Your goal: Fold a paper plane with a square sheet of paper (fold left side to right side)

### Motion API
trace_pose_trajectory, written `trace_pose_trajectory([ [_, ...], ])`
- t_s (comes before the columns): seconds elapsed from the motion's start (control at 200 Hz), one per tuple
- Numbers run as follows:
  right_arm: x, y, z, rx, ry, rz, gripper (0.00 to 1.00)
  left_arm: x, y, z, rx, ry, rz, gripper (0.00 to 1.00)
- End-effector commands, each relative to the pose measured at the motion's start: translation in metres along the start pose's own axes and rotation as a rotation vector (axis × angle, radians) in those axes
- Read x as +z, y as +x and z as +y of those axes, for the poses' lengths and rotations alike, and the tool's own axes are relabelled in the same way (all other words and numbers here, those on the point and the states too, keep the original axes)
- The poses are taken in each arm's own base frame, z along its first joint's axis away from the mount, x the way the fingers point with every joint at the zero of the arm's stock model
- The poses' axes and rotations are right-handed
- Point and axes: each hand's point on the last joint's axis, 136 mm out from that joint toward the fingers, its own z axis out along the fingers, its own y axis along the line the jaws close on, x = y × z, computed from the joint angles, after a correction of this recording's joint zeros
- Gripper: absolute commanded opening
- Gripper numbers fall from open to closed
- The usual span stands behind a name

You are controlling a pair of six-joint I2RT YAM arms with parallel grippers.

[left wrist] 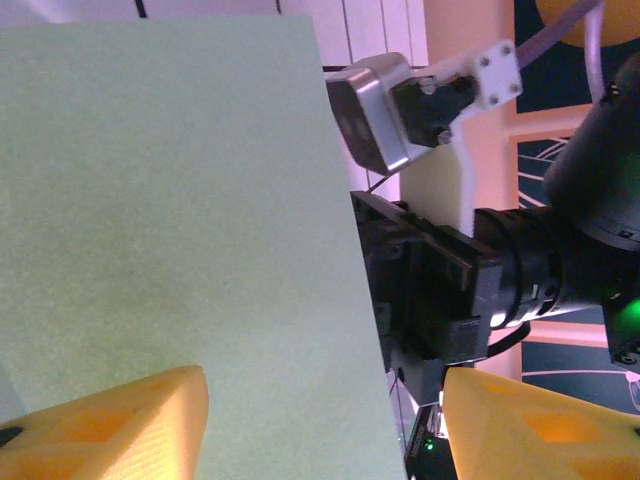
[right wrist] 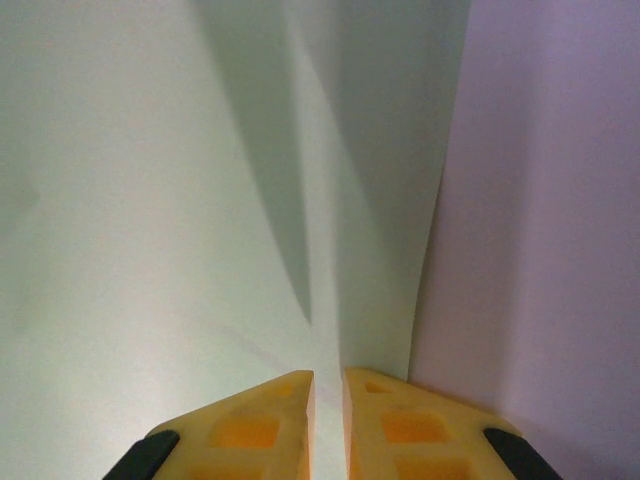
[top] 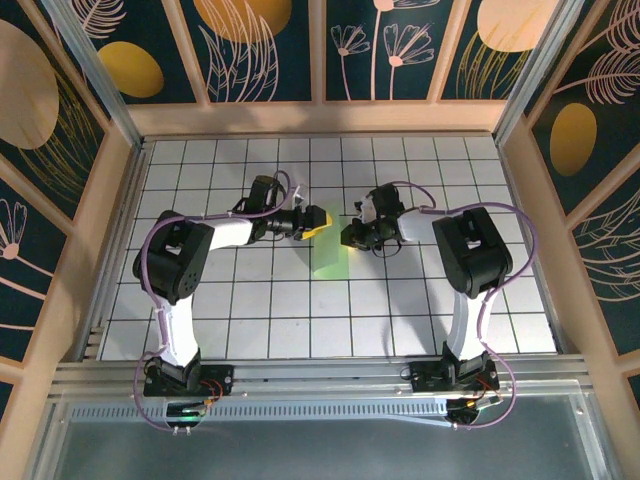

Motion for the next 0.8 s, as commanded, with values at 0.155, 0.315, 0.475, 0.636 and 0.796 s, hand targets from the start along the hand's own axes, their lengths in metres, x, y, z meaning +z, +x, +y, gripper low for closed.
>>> trace_pose_trajectory([
  [0.155,-0.023,-0.013,0.015,0.007,-0.084,-0.091,0.16,0.006,0.001,0.012,0.008,-0.041,0.01,0.57],
  [0.315,-0.046,-0.024,0.023,0.002,-0.114,-0.154,0.29,0.007,0.002,0.017,0.001,-0.054,0.006,0.53],
  [0.475,-0.066,-0.027,0.033,0.0,-0.195,-0.187,0.47,0.008,0.001,0.018,0.0,-0.061,0.002,0.51],
  [0.636,-0.063,-0.017,0.055,0.012,-0.331,-0.141,0.57,0.008,0.002,0.02,0.0,-0.063,0.001,0.49],
  [0.796,-0.043,-0.011,0.061,0.017,-0.343,-0.09,0.58,0.008,0.003,0.02,-0.002,-0.063,0.002,0.48],
])
